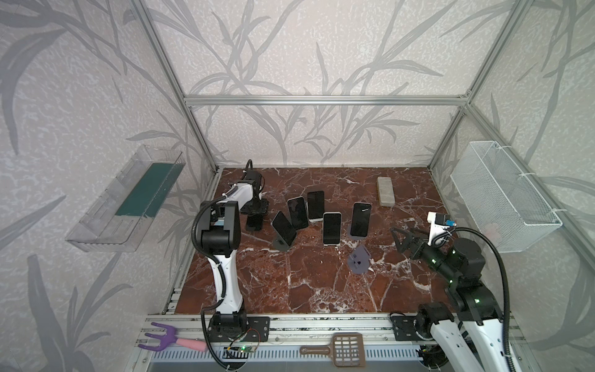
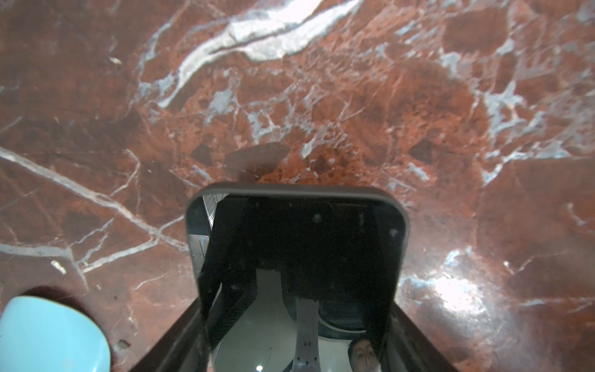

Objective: Remove the phone from the phone stand
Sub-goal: Place the phone at the top-left of the table.

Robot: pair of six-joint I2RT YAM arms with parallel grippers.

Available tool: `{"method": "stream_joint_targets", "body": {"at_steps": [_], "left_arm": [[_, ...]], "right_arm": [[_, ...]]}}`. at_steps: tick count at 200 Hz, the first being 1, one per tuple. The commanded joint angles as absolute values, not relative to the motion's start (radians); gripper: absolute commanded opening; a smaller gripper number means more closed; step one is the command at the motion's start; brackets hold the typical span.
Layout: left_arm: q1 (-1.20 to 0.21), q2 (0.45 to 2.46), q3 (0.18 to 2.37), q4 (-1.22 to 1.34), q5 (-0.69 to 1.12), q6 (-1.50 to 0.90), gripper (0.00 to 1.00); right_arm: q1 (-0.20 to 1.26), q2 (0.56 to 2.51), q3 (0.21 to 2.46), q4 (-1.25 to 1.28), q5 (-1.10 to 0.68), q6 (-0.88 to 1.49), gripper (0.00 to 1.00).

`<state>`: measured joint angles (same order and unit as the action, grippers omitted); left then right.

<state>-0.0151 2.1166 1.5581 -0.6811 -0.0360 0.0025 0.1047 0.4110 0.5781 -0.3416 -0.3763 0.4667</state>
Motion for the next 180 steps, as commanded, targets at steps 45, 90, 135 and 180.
{"method": "stream_joint_targets", "body": {"at_steps": [45,90,135,180], "left_arm": [[-0.023,2.117,1.571,-0.728,-0.051,-0.015,0.71],[-0.024,2.1,1.553,-0.709,-0.014,-0.011,0.73],[-0.025,2.099,1.559,-0.722,-0.023,-0.009,0.73],[-0.026,2.107,1.562,-0.729,-0.024,-0.005,0.74]], "right_arm": [[0.106,0.38,0.609,-0.384,-0.395,0.472,0.99],[0.107,0.353,0.623,-0.435,-0.399,0.463,0.99],[0.108,0.325,0.616,-0.457,-0.393,0.456,0.99],[0.107,0.327,0.614,-0.445,-0.393,0.454,0.99]]}}
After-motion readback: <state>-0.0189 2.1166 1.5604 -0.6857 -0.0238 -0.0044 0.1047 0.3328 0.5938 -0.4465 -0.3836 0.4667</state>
